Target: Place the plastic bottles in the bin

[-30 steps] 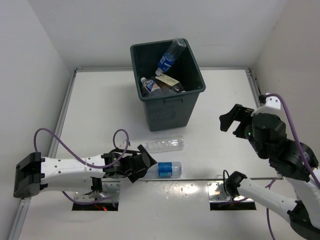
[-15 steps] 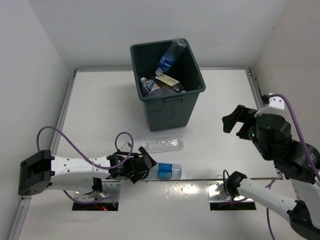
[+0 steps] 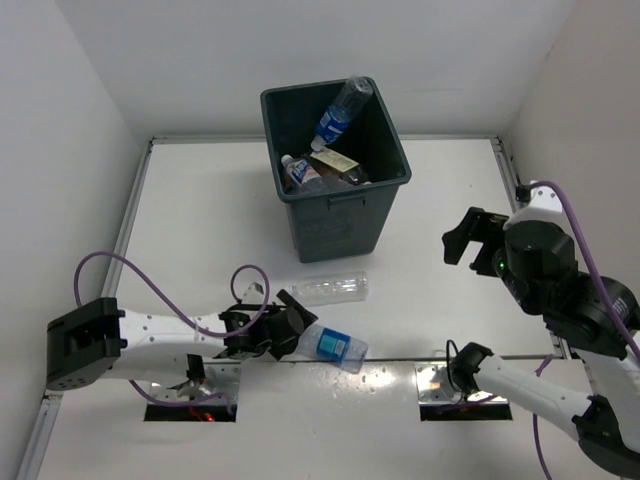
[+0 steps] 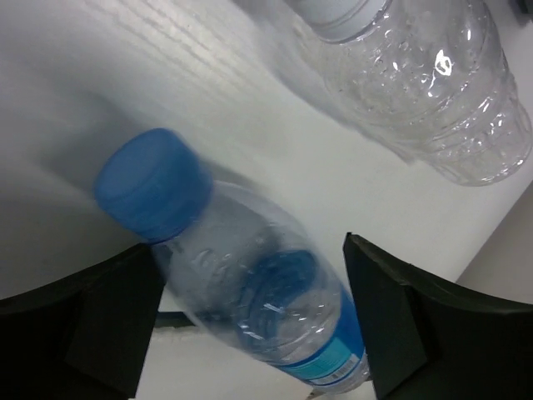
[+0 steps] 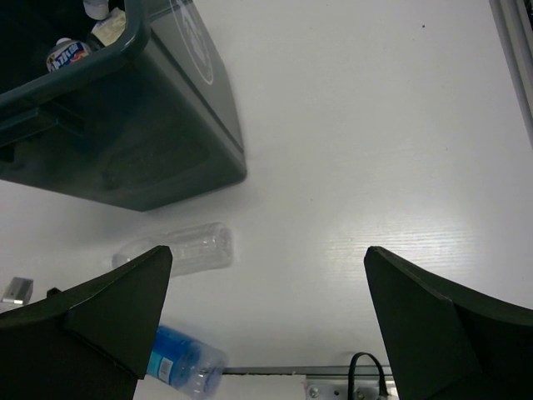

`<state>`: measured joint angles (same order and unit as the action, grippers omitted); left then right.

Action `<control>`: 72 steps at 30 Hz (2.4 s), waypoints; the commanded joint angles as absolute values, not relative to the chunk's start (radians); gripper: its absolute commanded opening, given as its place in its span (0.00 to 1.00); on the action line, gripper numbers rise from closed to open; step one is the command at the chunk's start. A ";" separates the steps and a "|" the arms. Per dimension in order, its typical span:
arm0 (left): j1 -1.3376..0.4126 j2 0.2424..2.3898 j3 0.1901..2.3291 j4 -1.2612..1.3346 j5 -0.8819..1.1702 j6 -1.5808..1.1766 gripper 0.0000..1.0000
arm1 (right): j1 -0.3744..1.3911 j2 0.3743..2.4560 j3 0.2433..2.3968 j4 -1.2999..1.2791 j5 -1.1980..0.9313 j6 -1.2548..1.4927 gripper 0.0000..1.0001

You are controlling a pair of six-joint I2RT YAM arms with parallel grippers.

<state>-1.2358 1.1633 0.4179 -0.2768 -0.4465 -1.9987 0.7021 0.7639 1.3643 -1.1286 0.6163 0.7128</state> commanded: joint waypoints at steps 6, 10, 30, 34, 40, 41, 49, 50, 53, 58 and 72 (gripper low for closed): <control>-1.190 1.200 0.353 -0.213 -0.509 -2.998 0.53 | 0.698 0.779 1.402 -1.147 0.607 0.704 1.00; -1.180 1.187 0.334 -0.213 -0.518 -2.974 0.38 | 0.698 0.770 1.393 -1.157 0.607 0.715 1.00; -1.180 0.842 0.558 -0.747 -0.756 -2.820 0.00 | 0.698 0.733 1.310 -1.112 0.588 0.735 1.00; -1.180 0.811 0.707 -1.025 -0.877 -2.800 0.00 | 0.698 0.733 1.298 -1.091 0.578 0.735 1.00; -1.131 0.819 0.946 -1.305 -1.035 -2.754 0.00 | 0.698 0.723 1.279 -1.081 0.578 0.735 1.00; -1.114 0.810 0.963 -1.305 -1.045 -2.723 0.00 | 0.698 0.723 1.279 -1.081 0.587 0.735 1.00; -1.042 0.840 1.202 -1.250 -1.290 -2.296 0.00 | 0.698 0.669 1.261 -1.101 0.630 0.735 1.00; -1.042 0.854 1.257 -1.223 -1.317 -2.143 0.00 | 0.698 0.669 1.261 -1.101 0.630 0.735 1.00; -1.042 0.854 1.344 -1.023 -1.417 -1.804 0.00 | 0.698 0.660 1.252 -1.101 0.630 0.744 1.00; -1.042 0.831 1.391 -0.685 -1.462 -1.245 0.00 | 0.698 0.660 1.252 -1.101 0.630 0.744 1.00; -1.002 1.090 1.535 -0.041 -1.223 -0.462 0.00 | 0.698 0.650 1.244 -1.092 0.640 0.744 1.00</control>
<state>-1.0351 0.9638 1.4799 -0.1619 -1.3518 -0.6285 0.7021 0.6533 1.2377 -1.1156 0.6216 0.7376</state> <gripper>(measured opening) 0.571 0.996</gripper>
